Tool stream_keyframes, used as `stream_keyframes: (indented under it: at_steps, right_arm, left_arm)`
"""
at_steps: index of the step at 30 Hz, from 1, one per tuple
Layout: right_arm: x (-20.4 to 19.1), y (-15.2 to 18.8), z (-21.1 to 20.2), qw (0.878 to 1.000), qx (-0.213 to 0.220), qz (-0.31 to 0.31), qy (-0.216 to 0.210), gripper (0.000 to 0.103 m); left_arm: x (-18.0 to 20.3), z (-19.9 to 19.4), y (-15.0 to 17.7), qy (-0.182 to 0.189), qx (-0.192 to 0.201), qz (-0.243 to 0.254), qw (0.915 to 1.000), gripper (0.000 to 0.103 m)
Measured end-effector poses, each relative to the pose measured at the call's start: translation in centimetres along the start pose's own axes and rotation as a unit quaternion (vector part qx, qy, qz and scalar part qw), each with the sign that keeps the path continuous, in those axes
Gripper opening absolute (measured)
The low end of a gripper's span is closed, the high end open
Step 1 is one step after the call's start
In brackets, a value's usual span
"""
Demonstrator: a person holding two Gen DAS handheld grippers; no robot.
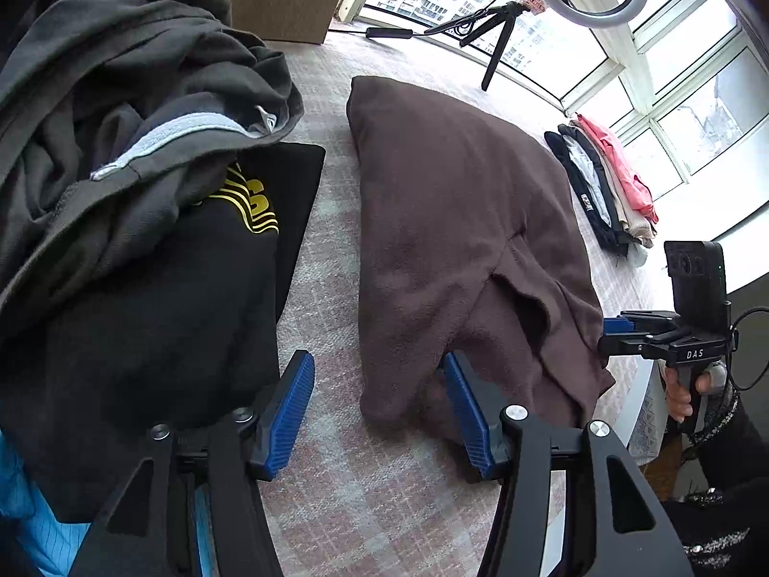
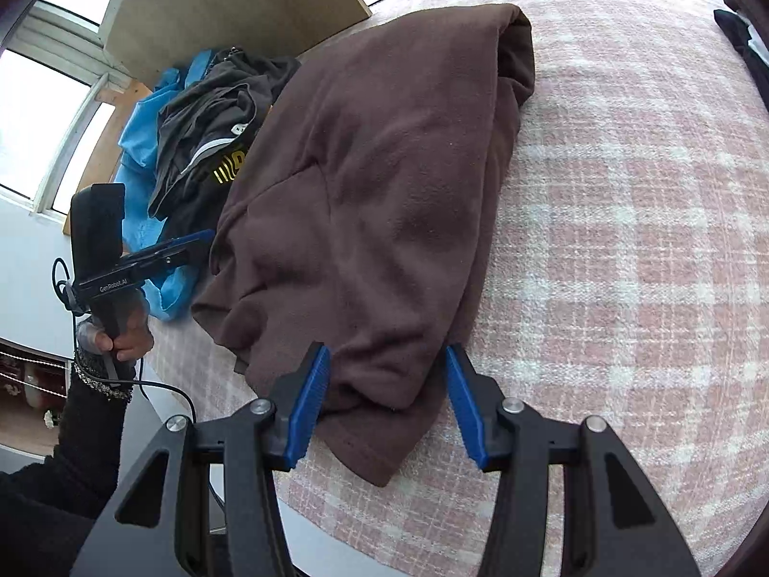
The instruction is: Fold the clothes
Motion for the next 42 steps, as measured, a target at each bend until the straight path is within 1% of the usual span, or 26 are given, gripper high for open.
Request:
stream_keyframes:
  at_steps: [1,2,3,5,13,15,17,18,19,21,22,23,25,26,28,29,30,32,33,35,37,38,39,40,41,42]
  right_arm:
    - [-0.1,-0.2,0.0,1.000,0.006,0.001,-0.002,0.039]
    - [-0.1,-0.4,-0.2,1.000,0.012,-0.002,-0.001,0.026]
    - [-0.2,-0.6,-0.5,1.000,0.018,-0.003,-0.002,0.019]
    - [-0.7,-1.1,-1.3,1.000,0.027,-0.004,-0.015,0.013]
    - [-2.7,-5.1,-6.5,0.994,0.071,0.020,-0.075,0.010]
    - [-2.6,-5.7,-7.6,0.994,0.080,0.020,-0.075,0.010]
    - [-1.8,-5.3,-7.1,0.995,0.072,0.026,-0.069,0.010]
    - [-1.4,-4.7,-6.3,0.996,0.060,0.024,-0.060,0.010]
    - [-0.8,-3.7,-5.1,0.998,0.040,0.013,-0.037,0.010]
    - [0.8,-2.0,-3.2,1.000,0.004,-0.013,0.027,0.013]
    - [1.4,-1.7,-3.1,0.998,-0.002,-0.023,0.059,0.014]
    - [1.3,-1.6,-3.5,0.997,0.000,-0.031,0.073,0.016]
    - [-0.7,-2.0,-5.1,0.995,0.028,-0.067,0.075,0.016]
    - [-2.7,-2.0,-5.7,0.993,0.039,-0.098,0.061,0.021]
    - [-7.0,-1.7,-6.3,0.985,0.055,-0.162,0.032,0.042]
    - [-9.3,-1.0,-5.8,0.979,0.052,-0.197,0.016,0.059]
    - [-11.5,-0.2,-5.1,0.972,0.046,-0.232,0.002,0.063]
    - [-14.9,2.1,-2.2,0.953,0.015,-0.302,-0.009,0.063]
    - [-16.0,3.3,-0.4,0.943,-0.002,-0.333,-0.004,0.063]
    - [-16.9,5.1,2.8,0.917,-0.023,-0.398,0.027,0.063]
    - [-16.8,6.3,5.6,0.884,-0.037,-0.461,0.065,0.063]
    - [-16.6,6.6,6.7,0.871,-0.040,-0.482,0.082,0.063]
    - [-16.3,6.6,7.6,0.864,-0.041,-0.494,0.093,0.063]
    - [-16.0,6.4,8.3,0.862,-0.042,-0.494,0.100,0.063]
    - [-15.8,6.0,8.8,0.875,-0.044,-0.473,0.096,0.059]
    - [-15.5,5.4,9.2,0.889,-0.043,-0.447,0.089,0.038]
  left_arm:
    - [-0.1,0.5,0.2,0.006,-0.009,-0.001,0.9999,0.034]
    - [0.1,0.7,0.2,0.014,-0.015,-0.003,0.9998,0.017]
    - [0.3,0.6,0.2,0.019,-0.015,-0.002,0.9997,0.015]
    - [0.9,0.3,0.0,0.031,-0.014,0.000,0.9994,0.011]
    - [3.5,-4.1,-3.9,0.085,0.024,-0.003,0.9960,0.010]
    - [3.7,-4.3,-4.0,0.095,0.024,0.001,0.9952,0.010]
    - [3.1,-2.8,-2.2,0.081,-0.003,0.005,0.9967,0.012]
    - [2.7,-1.9,-1.1,0.074,-0.022,0.003,0.9971,0.014]
    - [2.3,-0.9,0.0,0.067,-0.040,0.002,0.9970,0.015]
    - [1.1,-0.3,1.3,0.050,-0.059,-0.010,0.9969,0.015]
    - [0.6,-0.7,1.5,0.044,-0.057,-0.015,0.9973,0.015]
    - [0.4,-1.8,1.2,0.042,-0.043,-0.017,0.9981,0.019]
    - [-0.1,-4.1,0.6,0.036,-0.014,-0.020,0.9991,0.022]
    - [-0.3,-5.6,0.3,0.030,0.003,-0.018,0.9994,0.026]
    - [-0.8,-8.6,0.1,0.024,0.035,-0.022,0.9989,0.030]
    - [-1.1,-10.0,0.2,0.021,0.047,-0.023,0.9984,0.032]
    - [-1.4,-11.2,0.4,0.014,0.059,-0.023,0.9979,0.032]
    - [-2.2,-13.3,1.1,0.007,0.079,-0.030,0.9964,0.033]
    - [-2.3,-13.8,1.5,0.005,0.084,-0.035,0.9958,0.033]
    - [-2.7,-14.4,2.7,-0.005,0.091,-0.046,0.9948,0.033]
    - [-3.1,-14.6,3.9,-0.011,0.096,-0.059,0.9936,0.033]
    - [-3.3,-14.8,4.5,-0.014,0.099,-0.064,0.9929,0.033]
    - [-3.5,-15.0,5.2,-0.016,0.102,-0.068,0.9923,0.033]
    - [-3.6,-15.2,5.8,-0.017,0.107,-0.072,0.9915,0.033]
    - [-3.8,-15.4,6.4,-0.019,0.111,-0.077,0.9907,0.033]
    - [-4.0,-15.6,7.0,-0.021,0.114,-0.082,0.9899,0.033]
Point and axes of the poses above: each gripper's, at about its wrist camera, not at the fingertips, and z roughly the way its jaws point, x to its right, y to its underside, the point moved 9 cm from there along z, roughly the way its jaws point, and after that the axes turned 14 degrees about x, right-handed, at the moved point
